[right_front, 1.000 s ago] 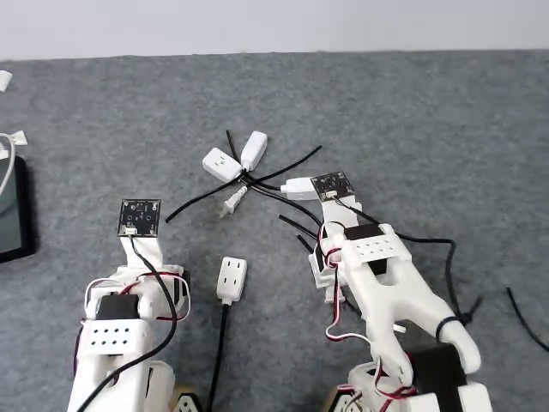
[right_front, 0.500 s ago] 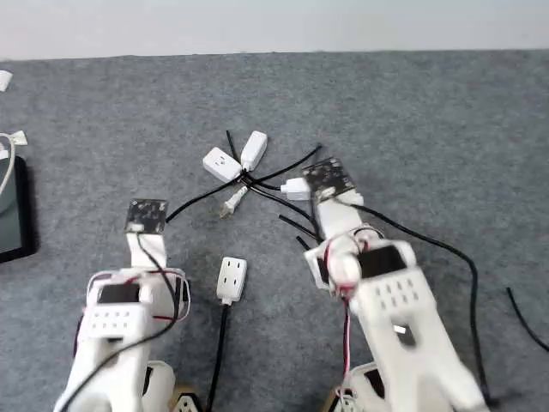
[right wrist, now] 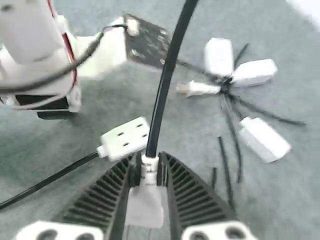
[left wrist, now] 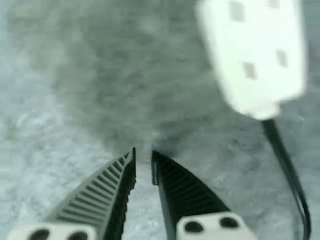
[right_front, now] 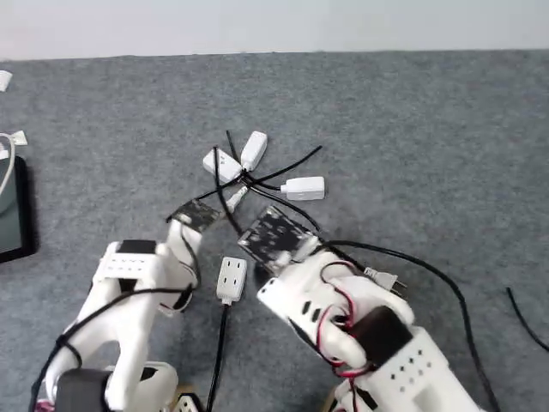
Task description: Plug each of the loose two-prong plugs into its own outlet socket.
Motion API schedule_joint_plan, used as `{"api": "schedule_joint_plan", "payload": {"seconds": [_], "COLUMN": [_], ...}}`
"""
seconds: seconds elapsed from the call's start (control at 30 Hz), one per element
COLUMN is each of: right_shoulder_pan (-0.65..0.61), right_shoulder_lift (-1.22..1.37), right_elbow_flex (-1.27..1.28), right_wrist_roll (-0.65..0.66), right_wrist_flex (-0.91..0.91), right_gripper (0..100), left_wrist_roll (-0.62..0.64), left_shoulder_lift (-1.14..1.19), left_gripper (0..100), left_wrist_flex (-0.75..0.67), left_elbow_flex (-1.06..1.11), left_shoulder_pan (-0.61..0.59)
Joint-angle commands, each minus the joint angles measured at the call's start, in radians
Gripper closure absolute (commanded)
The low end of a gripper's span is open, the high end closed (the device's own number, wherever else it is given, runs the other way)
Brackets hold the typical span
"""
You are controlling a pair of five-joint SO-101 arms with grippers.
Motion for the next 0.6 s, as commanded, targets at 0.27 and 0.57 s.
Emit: {"api": "schedule_joint_plan", "payload": {"seconds": [0.27,0.57], "right_shoulder_pan": [-0.07,-0.064], "right_shoulder_lift": [0.165,0.239], "right_elbow_flex": [-0.014,-0.014], "right_wrist_roll": [-0.066,-0.106], "right_wrist_flex": [-0.11,-0.183], "right_gripper": [99.1,99.1], "left_wrist_roll": [-0.141,-0.153], "left_shoulder_lift": [-0.293,-0.328], "left_gripper": [99,99], "left_wrist_flex": [0.037,0.046], "left_elbow_flex": [0.168,0.182], "left_shoulder_pan": [0.15,0.152]}}
